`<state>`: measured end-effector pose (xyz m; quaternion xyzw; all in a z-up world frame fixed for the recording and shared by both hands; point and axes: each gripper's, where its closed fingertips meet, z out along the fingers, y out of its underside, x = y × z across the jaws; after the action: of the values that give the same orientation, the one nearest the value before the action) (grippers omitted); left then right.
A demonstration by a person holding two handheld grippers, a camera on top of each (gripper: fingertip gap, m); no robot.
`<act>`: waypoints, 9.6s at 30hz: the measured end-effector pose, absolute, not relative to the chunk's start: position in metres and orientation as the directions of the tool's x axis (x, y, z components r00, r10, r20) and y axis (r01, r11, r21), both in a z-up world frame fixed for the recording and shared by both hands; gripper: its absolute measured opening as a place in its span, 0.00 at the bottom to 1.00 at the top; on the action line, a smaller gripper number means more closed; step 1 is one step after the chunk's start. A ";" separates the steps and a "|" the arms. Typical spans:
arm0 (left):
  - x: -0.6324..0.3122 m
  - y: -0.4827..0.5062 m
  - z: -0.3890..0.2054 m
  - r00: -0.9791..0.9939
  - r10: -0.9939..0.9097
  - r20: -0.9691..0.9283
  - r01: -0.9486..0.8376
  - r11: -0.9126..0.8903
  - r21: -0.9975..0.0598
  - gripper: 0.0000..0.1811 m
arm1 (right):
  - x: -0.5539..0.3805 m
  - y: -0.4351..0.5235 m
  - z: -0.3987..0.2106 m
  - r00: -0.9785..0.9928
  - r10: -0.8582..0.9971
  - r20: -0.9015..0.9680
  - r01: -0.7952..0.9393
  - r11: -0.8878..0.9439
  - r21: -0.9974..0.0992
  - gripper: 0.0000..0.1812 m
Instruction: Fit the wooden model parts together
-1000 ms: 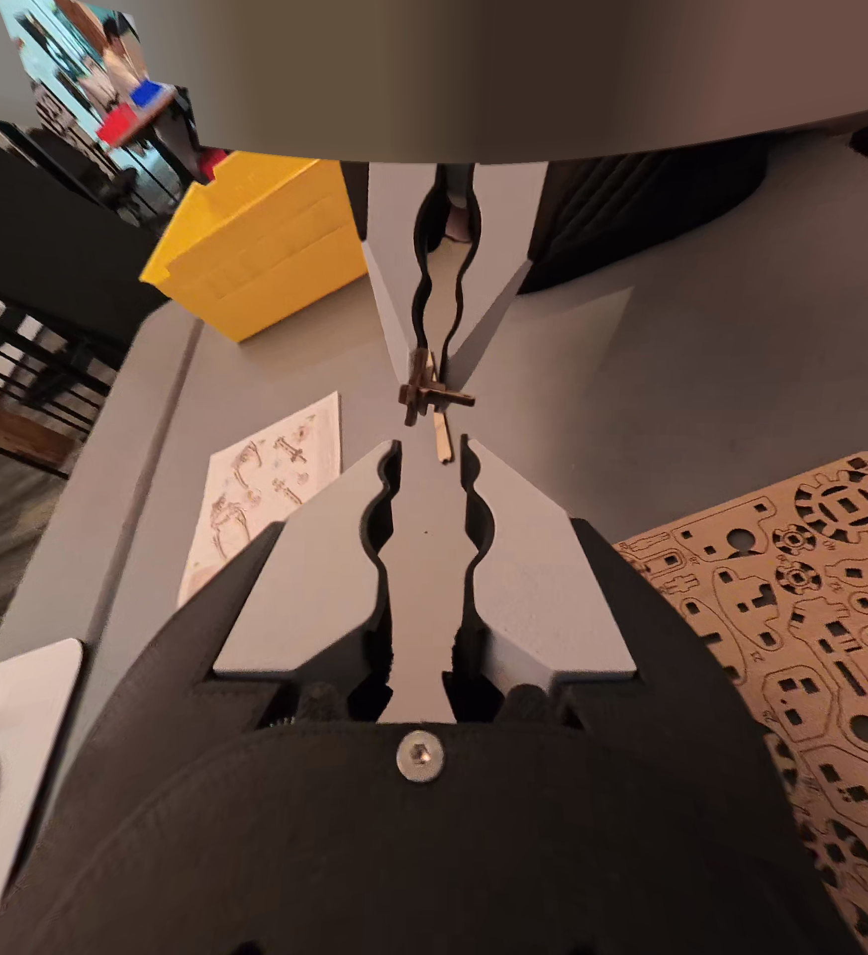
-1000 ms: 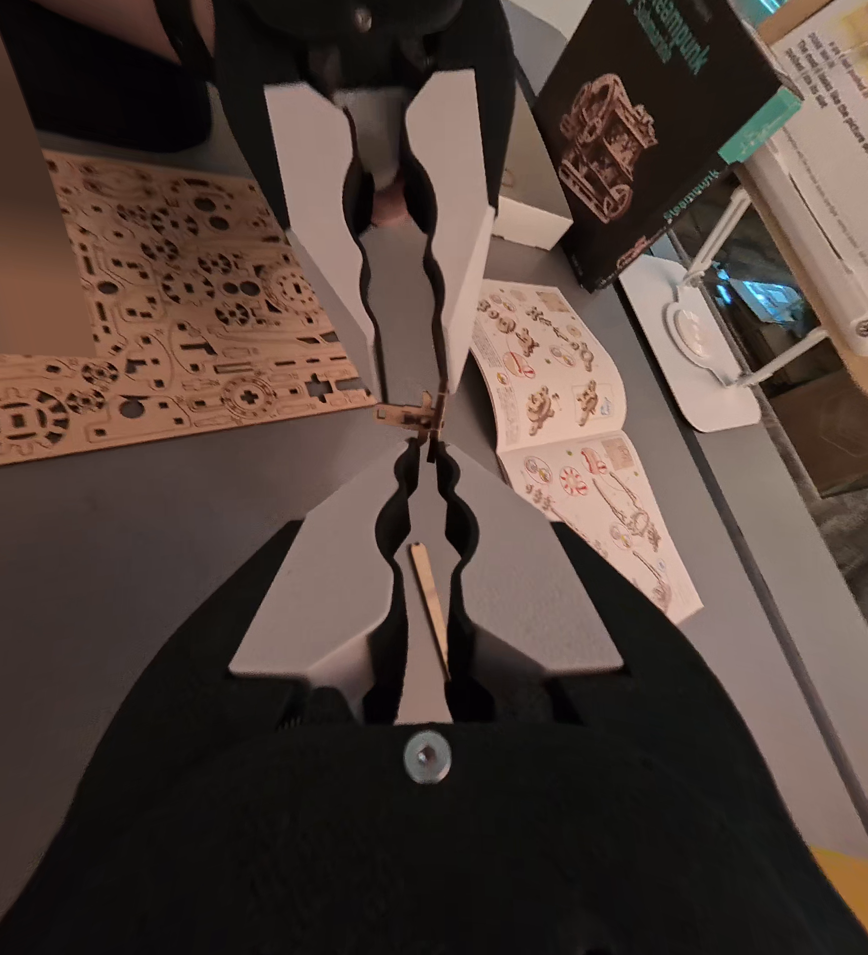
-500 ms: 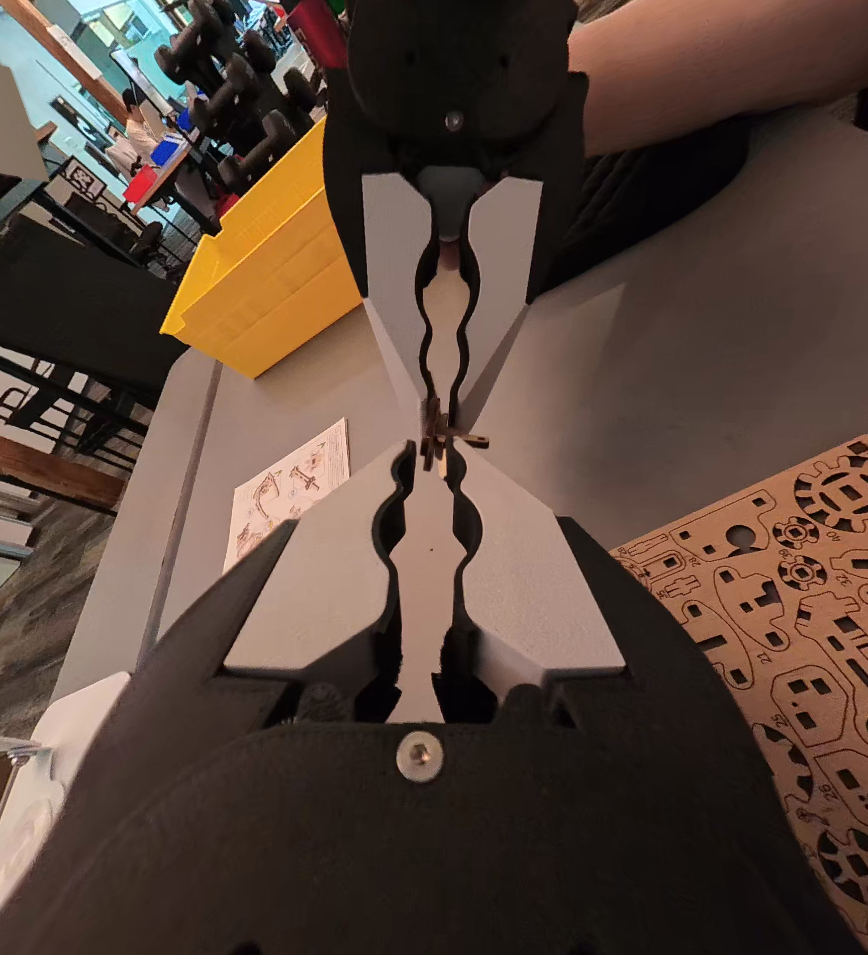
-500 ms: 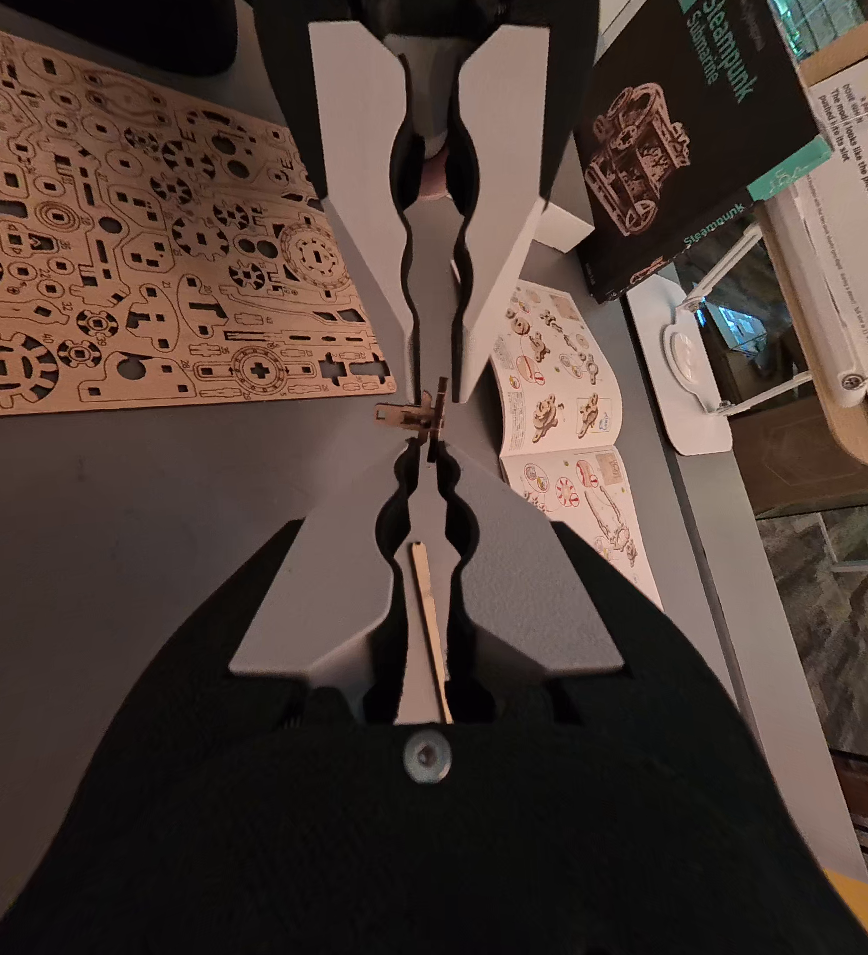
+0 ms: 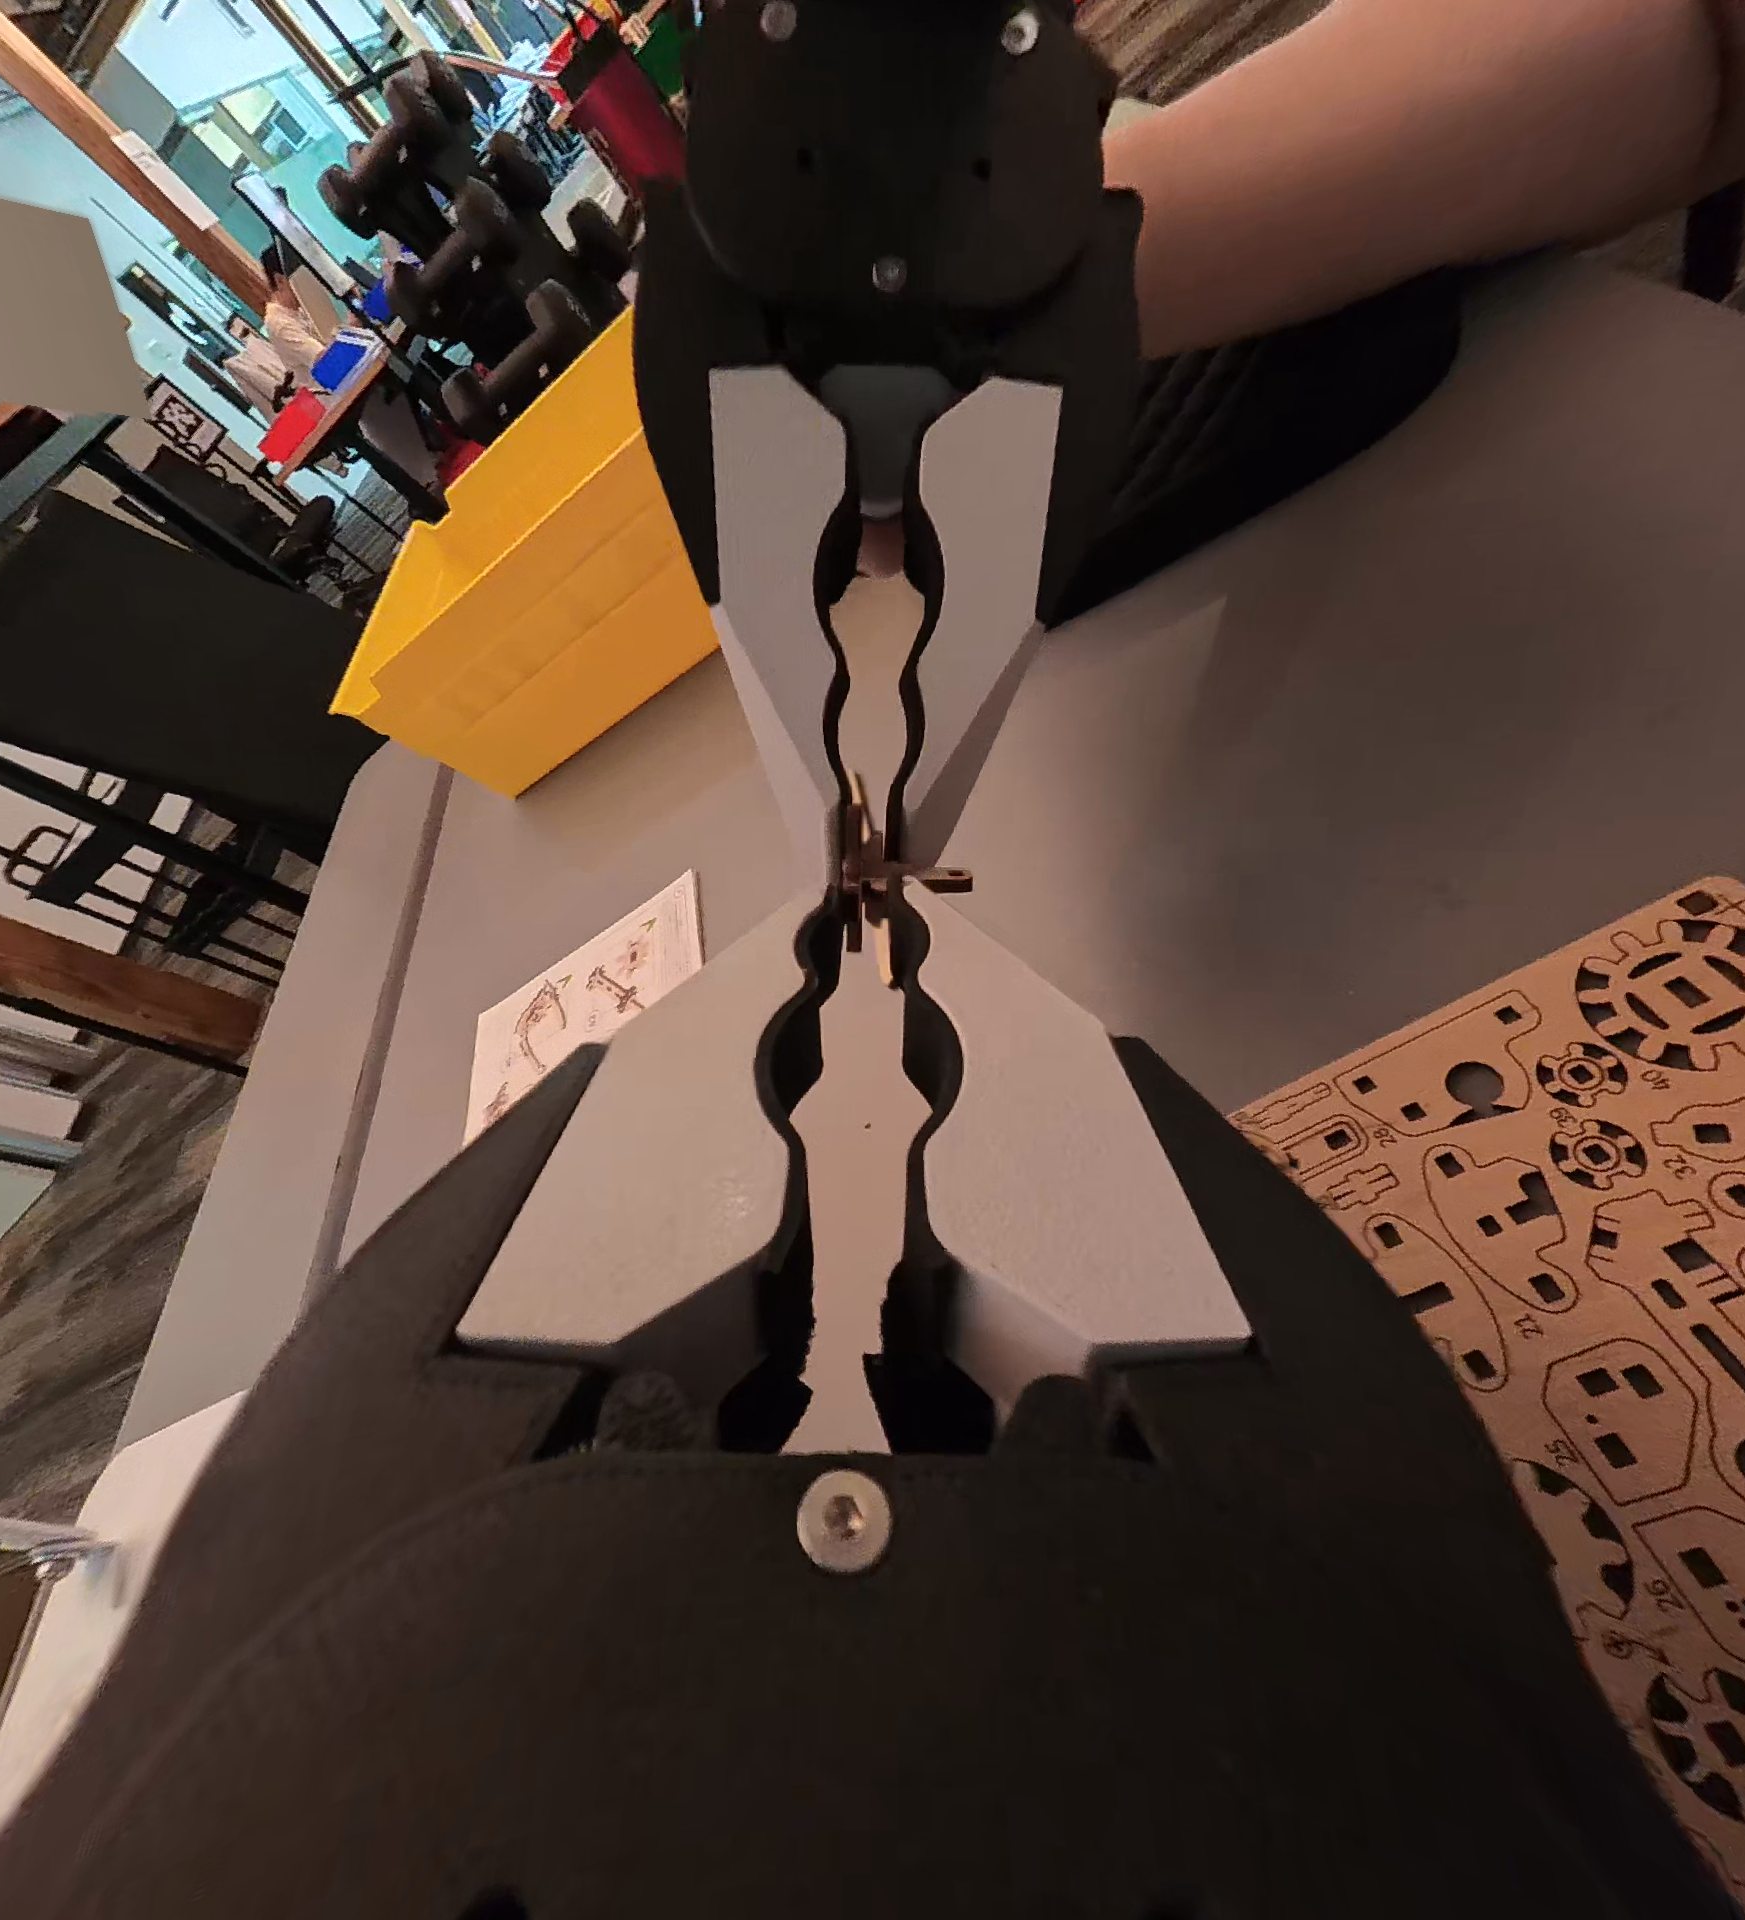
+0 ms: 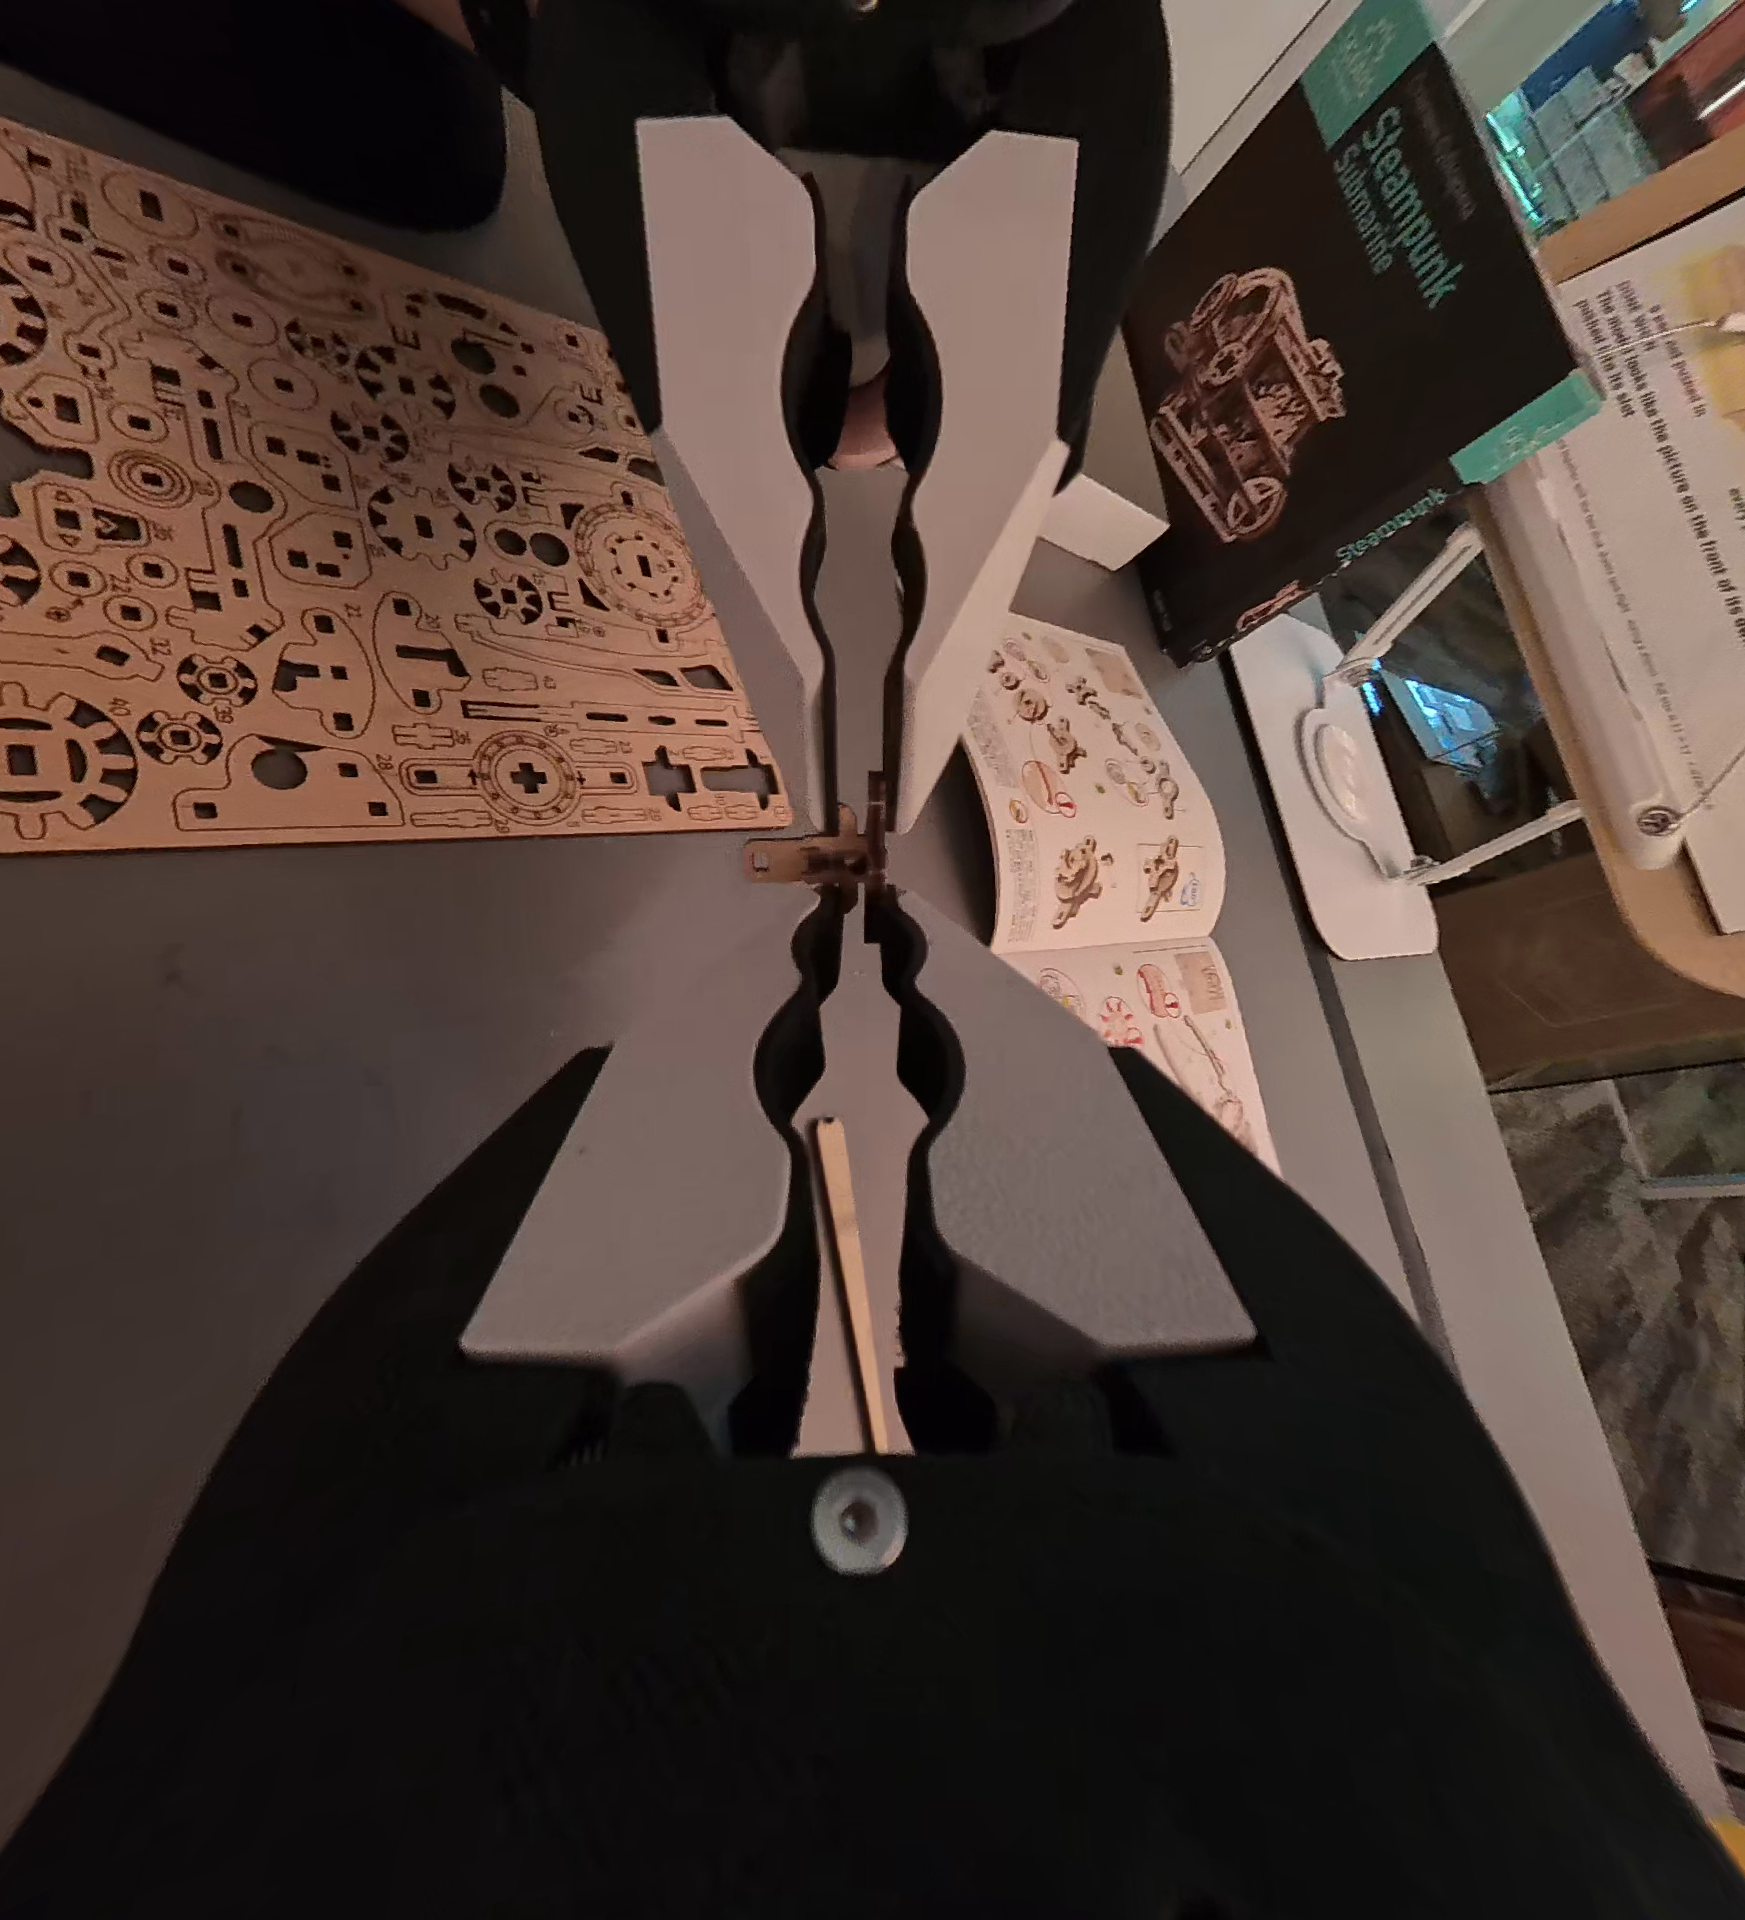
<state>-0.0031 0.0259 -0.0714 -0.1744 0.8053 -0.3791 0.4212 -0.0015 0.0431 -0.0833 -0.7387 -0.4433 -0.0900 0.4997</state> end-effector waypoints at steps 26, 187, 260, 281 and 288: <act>0.020 0.057 -0.099 -0.344 -0.201 -0.917 -0.151 0.976 -0.158 0.03 | 0.013 0.054 -0.095 0.434 0.380 0.817 0.887 -0.342 -0.312 0.03; 0.001 0.047 -0.120 -0.643 -0.458 -0.614 -0.194 0.873 -0.447 0.02 | -0.003 0.054 -0.117 0.551 0.562 0.617 0.809 -0.179 -0.560 0.02; 0.002 0.047 -0.137 -0.664 -0.494 -0.561 -0.265 0.857 -0.441 0.02 | 0.004 0.056 -0.133 0.448 0.554 0.702 0.893 -0.244 -0.377 0.02; 0.000 0.045 -0.132 -0.684 -0.634 -0.361 -0.339 0.714 -0.612 0.02 | -0.004 0.054 -0.128 0.581 0.602 0.548 0.782 -0.226 -0.581 0.07; 0.000 0.047 -0.131 -0.677 -0.627 -0.385 -0.339 0.730 -0.594 0.02 | -0.003 0.053 -0.120 0.625 0.609 0.488 0.726 -0.224 -0.650 0.03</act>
<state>-0.0001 0.0470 -0.1313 -0.2738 0.8822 -0.2454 0.2943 -0.0031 0.0532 -0.1202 -0.7798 -0.4282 -0.0646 0.4522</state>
